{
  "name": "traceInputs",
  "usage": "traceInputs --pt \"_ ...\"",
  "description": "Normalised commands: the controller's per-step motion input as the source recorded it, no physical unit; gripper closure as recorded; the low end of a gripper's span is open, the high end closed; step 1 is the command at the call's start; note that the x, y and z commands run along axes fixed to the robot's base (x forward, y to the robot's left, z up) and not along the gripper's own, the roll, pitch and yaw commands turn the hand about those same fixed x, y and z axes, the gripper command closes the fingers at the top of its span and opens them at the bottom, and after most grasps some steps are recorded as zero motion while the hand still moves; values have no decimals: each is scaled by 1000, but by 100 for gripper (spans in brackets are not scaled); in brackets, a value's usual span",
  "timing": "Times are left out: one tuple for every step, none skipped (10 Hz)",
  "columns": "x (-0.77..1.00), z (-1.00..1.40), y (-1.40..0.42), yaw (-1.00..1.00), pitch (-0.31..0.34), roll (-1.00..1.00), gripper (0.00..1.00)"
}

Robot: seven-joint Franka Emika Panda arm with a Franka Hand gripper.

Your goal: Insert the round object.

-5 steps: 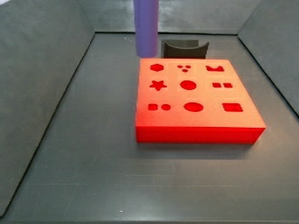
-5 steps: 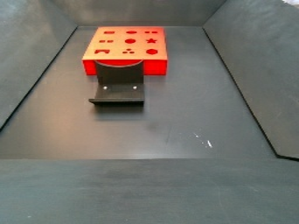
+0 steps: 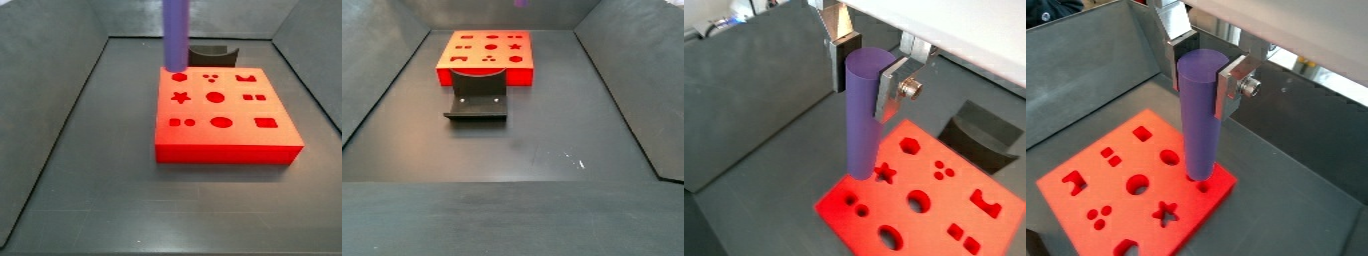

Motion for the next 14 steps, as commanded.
traceInputs --pt "577 -149 291 0 -76 10 100" --pt "609 -146 314 0 -74 16 100" --pt "540 -149 203 0 -63 6 100" --pt "551 -111 3 0 -34 61 100" --pt "560 -120 0 0 -34 77 100" --pt "563 -197 51 0 -50 41 100" --pt "480 -171 63 0 -43 30 100" --pt "320 -114 3 0 -1 4 100" --pt "400 -183 49 0 -23 40 100" --pt "560 -183 126 0 -20 69 100" --pt "760 -206 183 0 -39 73 100" --pt "689 -231 183 0 -50 87 100" --pt "420 -254 209 0 -29 193 100" --pt "297 -254 106 0 -34 307 100"
